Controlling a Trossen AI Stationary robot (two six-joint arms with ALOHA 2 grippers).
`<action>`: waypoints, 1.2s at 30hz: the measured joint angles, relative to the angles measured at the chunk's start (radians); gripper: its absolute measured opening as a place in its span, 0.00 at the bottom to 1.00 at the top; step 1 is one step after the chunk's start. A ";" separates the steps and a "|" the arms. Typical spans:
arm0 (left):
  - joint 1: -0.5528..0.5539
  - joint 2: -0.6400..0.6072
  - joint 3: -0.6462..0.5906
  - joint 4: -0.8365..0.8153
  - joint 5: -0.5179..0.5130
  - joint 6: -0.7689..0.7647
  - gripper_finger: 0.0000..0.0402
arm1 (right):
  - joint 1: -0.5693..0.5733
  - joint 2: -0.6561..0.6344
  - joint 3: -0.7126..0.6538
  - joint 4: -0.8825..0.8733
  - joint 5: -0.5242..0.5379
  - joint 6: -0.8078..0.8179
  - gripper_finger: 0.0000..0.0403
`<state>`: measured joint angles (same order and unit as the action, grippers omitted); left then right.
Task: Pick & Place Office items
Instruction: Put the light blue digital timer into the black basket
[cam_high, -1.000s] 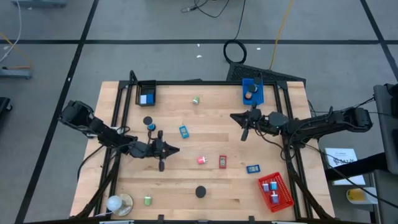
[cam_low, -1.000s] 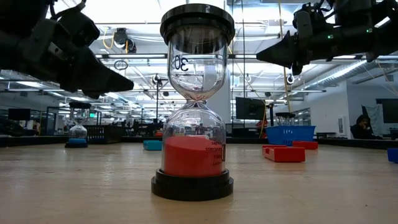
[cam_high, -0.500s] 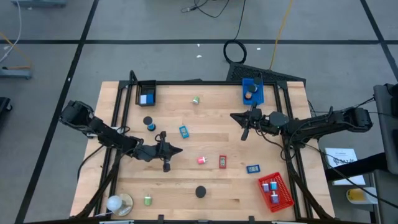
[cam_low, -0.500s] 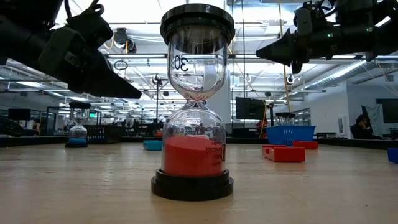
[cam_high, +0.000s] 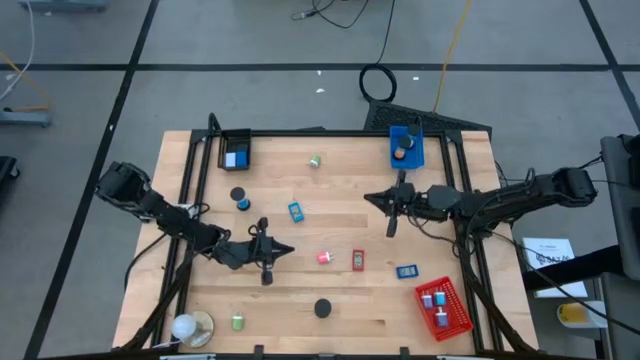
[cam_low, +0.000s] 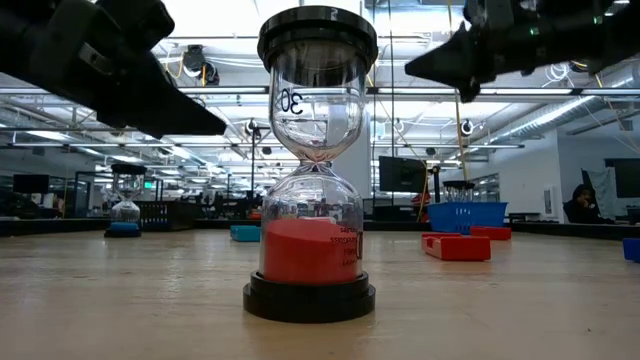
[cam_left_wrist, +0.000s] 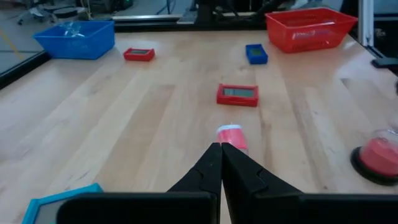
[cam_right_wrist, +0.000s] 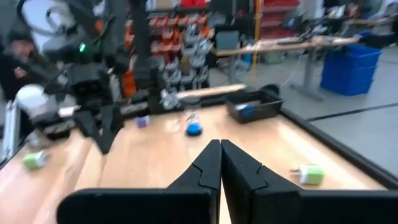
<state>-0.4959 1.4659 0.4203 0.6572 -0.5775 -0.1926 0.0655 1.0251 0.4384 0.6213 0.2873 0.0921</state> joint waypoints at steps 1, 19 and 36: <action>-0.004 0.000 0.008 -0.012 0.001 -0.001 0.04 | 0.019 0.012 0.028 -0.042 0.006 0.000 0.00; 0.019 0.000 0.016 -0.098 -0.105 -0.177 0.13 | 0.211 0.253 0.241 -0.206 0.214 -0.048 0.00; 0.122 0.000 0.016 -0.124 -0.157 -0.287 0.64 | 0.115 0.245 0.243 -0.138 0.211 -0.078 0.00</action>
<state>-0.3739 1.4658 0.4364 0.5335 -0.7341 -0.4792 0.1802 1.2705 0.6819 0.4828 0.4980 0.0143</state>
